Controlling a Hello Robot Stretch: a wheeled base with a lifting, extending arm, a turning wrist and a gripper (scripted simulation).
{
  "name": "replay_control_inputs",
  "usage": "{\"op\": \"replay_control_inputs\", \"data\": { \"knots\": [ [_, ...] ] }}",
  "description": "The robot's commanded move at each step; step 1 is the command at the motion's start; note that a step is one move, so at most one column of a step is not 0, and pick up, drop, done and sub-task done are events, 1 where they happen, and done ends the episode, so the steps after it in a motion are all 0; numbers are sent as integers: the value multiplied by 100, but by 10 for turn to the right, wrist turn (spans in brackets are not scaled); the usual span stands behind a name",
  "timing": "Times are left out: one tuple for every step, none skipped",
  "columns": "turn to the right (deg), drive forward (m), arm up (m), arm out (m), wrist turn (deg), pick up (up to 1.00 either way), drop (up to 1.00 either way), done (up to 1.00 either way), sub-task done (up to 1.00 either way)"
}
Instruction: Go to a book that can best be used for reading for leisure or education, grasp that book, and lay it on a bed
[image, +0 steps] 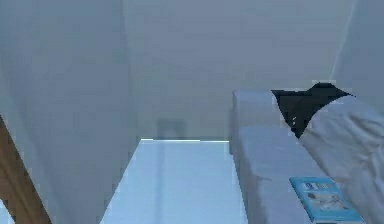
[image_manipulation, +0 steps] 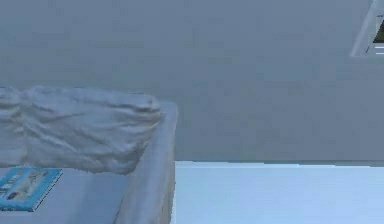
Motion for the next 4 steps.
{"op": "replay_control_inputs", "data": {
  "knots": [
    [0, 65, 0, 0, 0, 0, 0, 0, 0],
    [-150, 0, 0, 0, 0, 0, 0, 0, 0],
    [0, 0, 50, 0, 0, 0, 0, 0, 0],
    [0, 0, 4, 0, 0, 0, 0, 0, 0]
  ]
}}
